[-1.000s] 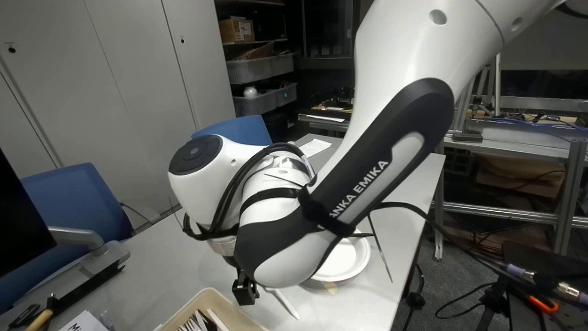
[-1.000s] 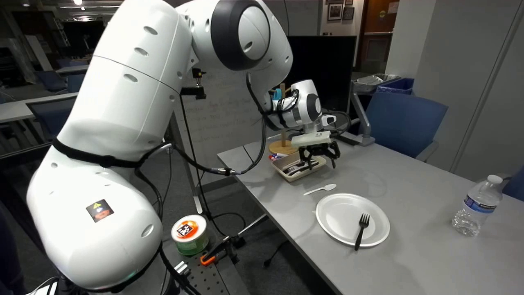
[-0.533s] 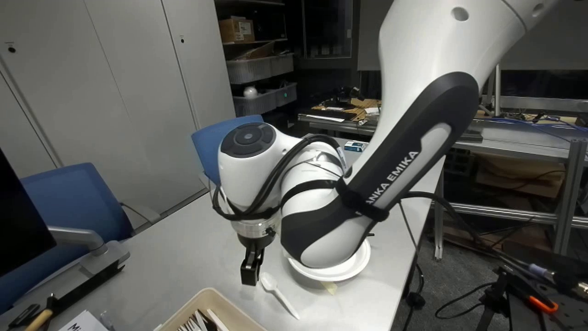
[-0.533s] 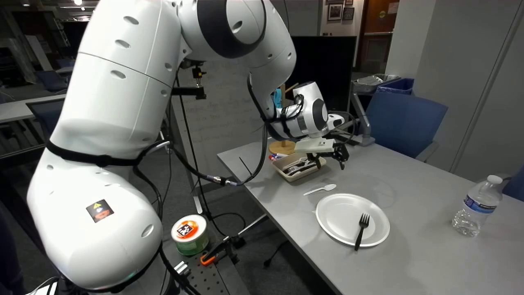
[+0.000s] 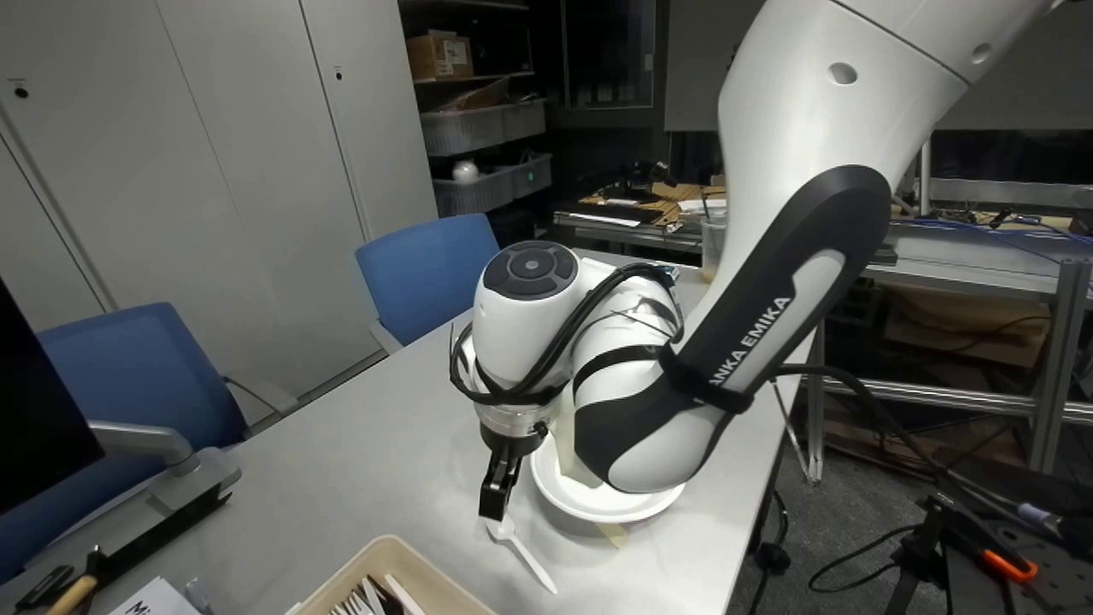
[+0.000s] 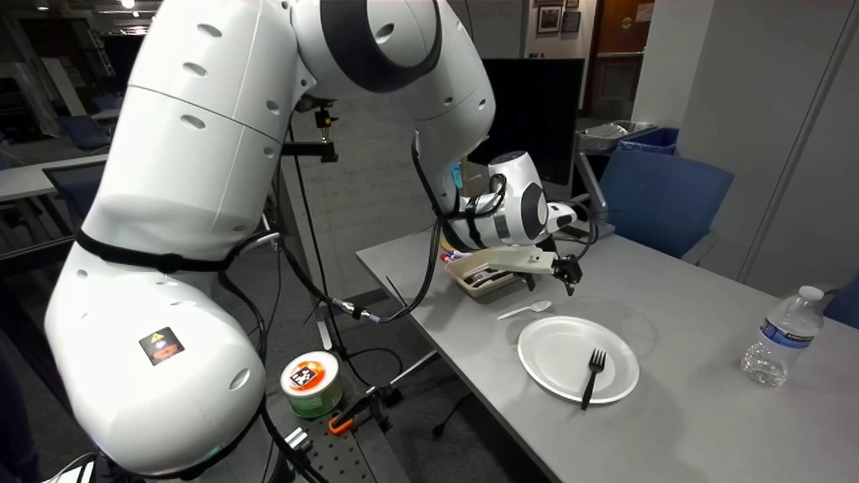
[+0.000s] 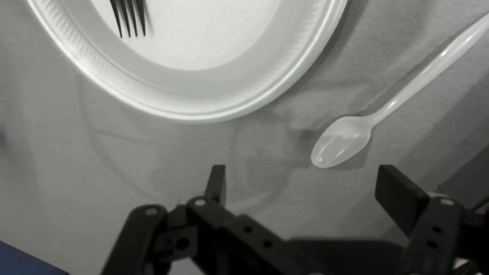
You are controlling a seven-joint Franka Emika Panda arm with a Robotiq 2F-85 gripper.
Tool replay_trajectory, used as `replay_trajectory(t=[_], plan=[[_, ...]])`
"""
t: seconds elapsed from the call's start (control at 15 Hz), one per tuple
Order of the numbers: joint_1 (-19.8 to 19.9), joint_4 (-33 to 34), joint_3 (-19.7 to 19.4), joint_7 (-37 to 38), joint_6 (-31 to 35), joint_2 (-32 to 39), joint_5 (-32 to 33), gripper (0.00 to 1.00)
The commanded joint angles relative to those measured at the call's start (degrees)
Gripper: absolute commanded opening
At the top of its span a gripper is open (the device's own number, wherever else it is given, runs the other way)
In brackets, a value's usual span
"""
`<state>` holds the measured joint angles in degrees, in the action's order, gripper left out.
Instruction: Put the fork and the spoon on the plate
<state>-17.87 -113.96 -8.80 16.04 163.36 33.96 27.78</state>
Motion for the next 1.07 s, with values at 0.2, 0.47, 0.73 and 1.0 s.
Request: replay_trajectory(t=[0.2,0.47,0.73,1.0], plan=[[-0.89,-0.09,-0.86,-1.10,0.14,0.01,-1.50,1.00],[-1.27,-0.75,-0.40,0.49,-1.44,-1.31,-3.48,1.00],[-2.82,-2.25,-0.22,2.61,-6.82,-4.21,-6.25,1.00],[-1.92,-2.07,2.37,3.10,-13.89,-7.19,-8.38,1.00]])
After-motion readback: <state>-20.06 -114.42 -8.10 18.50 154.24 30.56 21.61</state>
